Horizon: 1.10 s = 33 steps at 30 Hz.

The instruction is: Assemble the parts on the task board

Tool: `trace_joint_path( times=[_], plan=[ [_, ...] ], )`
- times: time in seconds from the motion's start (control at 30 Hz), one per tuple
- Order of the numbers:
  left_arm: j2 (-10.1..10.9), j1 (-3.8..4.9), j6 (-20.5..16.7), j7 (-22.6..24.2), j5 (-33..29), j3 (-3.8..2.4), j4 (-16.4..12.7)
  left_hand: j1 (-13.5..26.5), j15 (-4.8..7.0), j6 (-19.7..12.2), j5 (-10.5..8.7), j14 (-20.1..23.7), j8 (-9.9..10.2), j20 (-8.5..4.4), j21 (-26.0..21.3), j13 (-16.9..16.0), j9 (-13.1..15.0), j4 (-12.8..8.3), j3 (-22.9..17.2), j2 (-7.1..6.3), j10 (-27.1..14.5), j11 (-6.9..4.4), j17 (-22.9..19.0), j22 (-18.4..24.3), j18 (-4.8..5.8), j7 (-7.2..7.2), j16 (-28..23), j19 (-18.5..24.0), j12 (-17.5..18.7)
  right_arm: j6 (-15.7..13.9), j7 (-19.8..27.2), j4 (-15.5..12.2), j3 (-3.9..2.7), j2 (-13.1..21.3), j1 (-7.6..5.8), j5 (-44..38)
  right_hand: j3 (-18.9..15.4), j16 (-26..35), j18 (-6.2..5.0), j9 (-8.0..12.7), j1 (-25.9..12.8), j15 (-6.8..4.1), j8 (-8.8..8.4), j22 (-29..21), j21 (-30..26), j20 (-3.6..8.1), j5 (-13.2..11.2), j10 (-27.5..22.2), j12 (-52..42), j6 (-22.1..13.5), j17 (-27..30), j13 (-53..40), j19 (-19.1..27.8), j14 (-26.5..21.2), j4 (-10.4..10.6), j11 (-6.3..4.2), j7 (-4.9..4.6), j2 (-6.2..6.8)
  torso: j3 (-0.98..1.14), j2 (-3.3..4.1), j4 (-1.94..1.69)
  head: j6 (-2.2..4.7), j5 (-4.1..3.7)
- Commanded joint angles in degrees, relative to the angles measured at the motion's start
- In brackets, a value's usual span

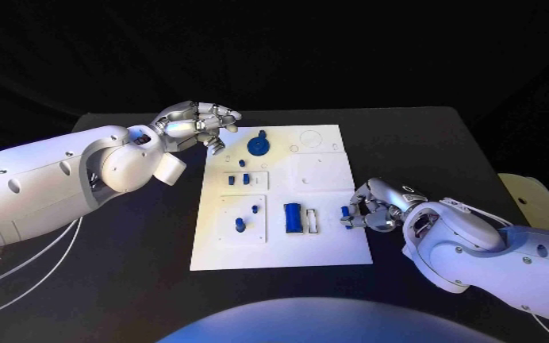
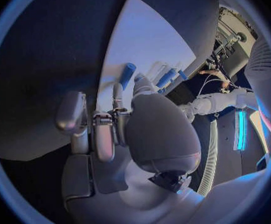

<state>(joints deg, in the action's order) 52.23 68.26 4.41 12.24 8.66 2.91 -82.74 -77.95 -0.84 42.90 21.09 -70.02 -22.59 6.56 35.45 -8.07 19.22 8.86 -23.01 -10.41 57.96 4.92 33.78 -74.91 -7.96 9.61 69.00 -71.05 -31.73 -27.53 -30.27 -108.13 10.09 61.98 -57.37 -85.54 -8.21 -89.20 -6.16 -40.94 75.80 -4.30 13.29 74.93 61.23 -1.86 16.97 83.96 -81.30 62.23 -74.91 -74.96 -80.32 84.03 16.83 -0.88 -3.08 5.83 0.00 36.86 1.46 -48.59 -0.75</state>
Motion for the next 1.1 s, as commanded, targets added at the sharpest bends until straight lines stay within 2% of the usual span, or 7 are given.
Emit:
trace_joint_path(
  times=[0.03, 0.43, 0.67, 0.77, 0.83, 0.9, 1.1],
  plan=[
    [0.0, 0.01, 1.0, 0.4, 0.0, -0.04, -0.1, 0.5, -0.09, -0.3, 0.31, 0.2, -0.2, 0.33, -0.3, 0.0, 0.1, 0.1, -0.1, 0.10, -0.3, 0.21, -0.1, -2.7, -0.93, 0.05, 0.3, -0.2, 0.1, 2.0, -1.0, 0.4, 0.04, -0.4, 0.38, -1.5, -0.1, -0.1, 0.36, 0.0, 0.3, -0.17, 0.20, 1.1, -0.4, -0.11, -0.2, 0.9, 0.3, 0.6, -12.7, -7.1, 0.1, 5.5, -0.1, -0.25, 0.17, -0.13, 0.01, 0.02, 0.04, -0.12, 0.13],
    [0.2, 0.01, 0.9, 0.3, 0.0, -0.04, -0.4, 0.6, -0.10, -0.4, 0.33, 0.3, -0.3, 0.33, -0.3, 0.0, 0.1, 0.2, -0.1, 0.17, -0.4, 0.23, -0.1, -2.7, -0.93, 0.07, 0.4, -0.2, 0.1, 3.1, -1.4, 2.2, 0.05, -2.1, 1.26, -2.7, 0.8, -0.1, 0.40, 0.4, 3.0, -0.54, -0.26, 1.3, -0.4, 0.25, -0.4, 1.0, 0.2, 1.2, -12.8, -7.2, 0.0, 5.5, -0.2, -0.64, 0.57, -1.30, 0.10, -0.02, 0.08, -0.35, 0.27],
    [0.2, 0.01, 0.9, 0.3, 0.0, -0.04, -0.3, 0.6, -0.10, -0.4, 0.33, 0.3, -0.3, 0.33, -0.3, 0.0, 0.1, 0.2, -0.1, 0.17, -0.4, 0.23, -0.1, -2.7, -0.93, 0.07, 0.4, -0.2, 0.1, 2.4, -1.8, 2.3, 0.05, -2.5, 1.46, -3.7, 5.8, -0.1, 0.41, 1.4, 11.6, -0.99, -1.41, 1.5, -0.4, 0.79, -2.0, 1.0, 0.1, 2.1, -12.9, -7.4, -0.2, 5.5, -0.2, -1.11, 1.03, -2.89, 0.08, 0.01, 0.09, -0.44, 0.24],
    [0.2, 0.01, 0.8, 0.3, 0.0, -0.04, -0.3, 0.6, -0.10, -0.4, 0.33, 0.3, -0.3, 0.33, -0.3, 0.0, 0.1, 0.2, -0.1, 0.17, -0.4, 0.23, -0.1, -2.7, -0.93, 0.07, 0.4, -0.2, 0.1, 1.0, -1.9, 1.9, 0.04, -2.4, 1.48, -3.6, 16.2, -0.1, 0.49, 1.9, 15.7, -1.23, -2.09, 1.9, -0.3, 1.13, -9.8, 1.1, 0.0, 2.8, -13.0, -7.6, -0.3, 5.5, 0.0, -1.54, 1.33, -1.43, 0.05, -0.01, 0.08, -0.42, 0.33],
    [0.2, 0.01, 0.8, 0.3, 0.0, -0.04, -0.3, 0.6, -0.11, -0.4, 0.35, 0.3, -0.4, 0.34, -0.2, 0.0, 0.1, 0.2, -0.2, 0.23, -0.4, 0.24, 0.0, -2.7, -0.91, 0.08, 0.4, -0.3, 0.1, -0.1, -1.8, 1.3, 0.04, -2.2, 1.49, -2.8, 31.1, -0.2, 0.51, 0.8, 10.6, -1.09, -1.67, 2.3, -0.3, 0.97, -8.5, 1.3, -0.1, 2.8, -13.2, -7.7, -0.5, 5.6, -0.4, -1.33, 1.08, 4.58, 0.06, -0.01, 0.09, -0.44, 0.32],
    [0.3, 0.01, 0.8, 0.2, 0.0, -0.04, -0.3, 0.6, -0.11, -0.4, 0.35, 0.3, -0.4, 0.34, -0.2, 0.0, 0.1, 0.2, -0.2, 0.23, -0.4, 0.24, 0.0, -2.7, -0.91, 0.08, 0.4, -0.3, 0.1, -1.3, -1.5, 0.6, 0.02, -1.9, 1.45, -1.7, 40.2, -0.2, 0.53, -1.2, 7.0, -0.96, -0.44, 2.6, -0.3, 0.90, -8.4, 1.6, -0.3, 2.5, -13.2, -7.9, -0.6, 5.6, -1.5, -1.31, 0.82, 7.85, 0.04, -0.03, 0.09, -0.47, 0.27],
    [0.2, 0.01, 0.9, 0.1, 0.0, -0.04, -0.3, 0.6, -0.11, -0.4, 0.35, 0.3, -0.4, 0.34, -0.2, 0.0, 0.1, 0.2, -0.2, 0.23, -0.4, 0.24, 0.0, -2.7, -0.91, 0.08, 0.4, -0.3, 0.1, -4.5, -0.1, -2.0, -0.03, -1.4, 0.60, 0.8, 48.9, -0.2, 0.54, -4.0, 0.4, -1.00, 0.89, 2.9, -0.4, 0.81, -7.5, 1.7, -0.2, 1.0, -13.2, -7.9, -0.7, 5.6, -4.8, -1.15, 0.82, 9.03, -0.01, -0.08, 0.06, -0.35, 0.20]
  ],
)
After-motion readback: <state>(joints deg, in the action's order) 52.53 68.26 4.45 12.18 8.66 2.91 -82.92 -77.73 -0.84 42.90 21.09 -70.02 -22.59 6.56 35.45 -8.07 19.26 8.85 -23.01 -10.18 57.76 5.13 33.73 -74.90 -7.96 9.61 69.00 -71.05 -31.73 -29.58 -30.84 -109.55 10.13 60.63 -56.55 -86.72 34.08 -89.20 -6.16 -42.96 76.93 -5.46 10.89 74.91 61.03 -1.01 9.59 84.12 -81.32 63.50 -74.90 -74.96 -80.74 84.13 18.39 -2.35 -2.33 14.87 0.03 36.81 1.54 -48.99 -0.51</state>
